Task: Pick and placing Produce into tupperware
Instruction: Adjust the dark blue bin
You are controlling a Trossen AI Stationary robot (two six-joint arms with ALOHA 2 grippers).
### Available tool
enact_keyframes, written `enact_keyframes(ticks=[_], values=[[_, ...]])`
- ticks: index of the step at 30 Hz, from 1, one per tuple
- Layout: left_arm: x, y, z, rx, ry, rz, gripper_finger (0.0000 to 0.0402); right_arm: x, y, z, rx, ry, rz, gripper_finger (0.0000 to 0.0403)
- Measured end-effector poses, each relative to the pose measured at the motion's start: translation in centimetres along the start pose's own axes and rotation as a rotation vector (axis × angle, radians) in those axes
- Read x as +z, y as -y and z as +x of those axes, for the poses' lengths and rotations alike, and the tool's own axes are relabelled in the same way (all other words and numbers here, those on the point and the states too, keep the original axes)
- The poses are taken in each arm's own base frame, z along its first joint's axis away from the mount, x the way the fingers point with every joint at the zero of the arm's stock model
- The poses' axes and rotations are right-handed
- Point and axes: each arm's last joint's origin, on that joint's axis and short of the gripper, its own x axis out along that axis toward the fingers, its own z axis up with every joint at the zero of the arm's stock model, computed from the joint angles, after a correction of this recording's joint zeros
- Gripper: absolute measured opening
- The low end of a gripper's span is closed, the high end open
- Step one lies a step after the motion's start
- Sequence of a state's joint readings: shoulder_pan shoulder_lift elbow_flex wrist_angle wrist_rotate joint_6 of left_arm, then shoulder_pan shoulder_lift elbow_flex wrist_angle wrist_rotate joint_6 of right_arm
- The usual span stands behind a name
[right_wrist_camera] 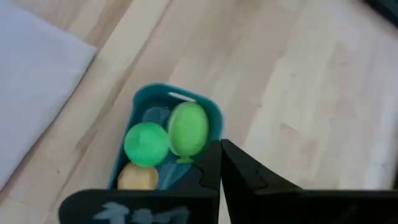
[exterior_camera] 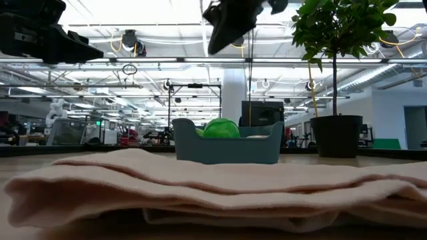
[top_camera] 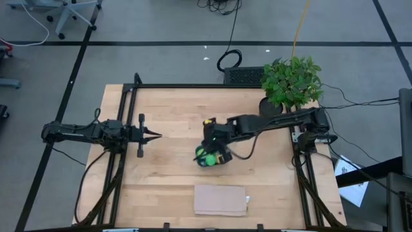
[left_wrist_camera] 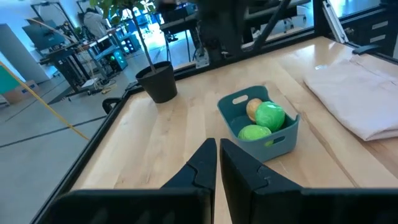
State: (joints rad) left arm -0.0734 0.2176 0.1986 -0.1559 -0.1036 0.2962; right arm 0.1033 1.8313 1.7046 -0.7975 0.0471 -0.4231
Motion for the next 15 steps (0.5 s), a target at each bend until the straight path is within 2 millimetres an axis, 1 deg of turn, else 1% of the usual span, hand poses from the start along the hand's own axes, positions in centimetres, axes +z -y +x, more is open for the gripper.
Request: enact_keyframes(ticks=[4,9,11,15], values=[[0.0,0.0,0.0,0.003,0.003,0.0,0.0026,-0.2,0.6,-2.3,-0.02,0.043,0.031,0.0],[0.0,0.0,0.0,0.004,0.004,0.009,0.0026,-0.2,0.7,-4.8,-0.025,0.1,0.061,0.0],[0.0,0.0,0.0,0.004,0.004,0.009,0.0026,-0.3,0.6,-5.1,-0.026,0.104,0.064,0.0],[0.0,0.0,0.0,0.004,0.004,-0.001,0.0026,-0.5,0.5,-4.6,-0.014,0.078,0.071,0.0]])
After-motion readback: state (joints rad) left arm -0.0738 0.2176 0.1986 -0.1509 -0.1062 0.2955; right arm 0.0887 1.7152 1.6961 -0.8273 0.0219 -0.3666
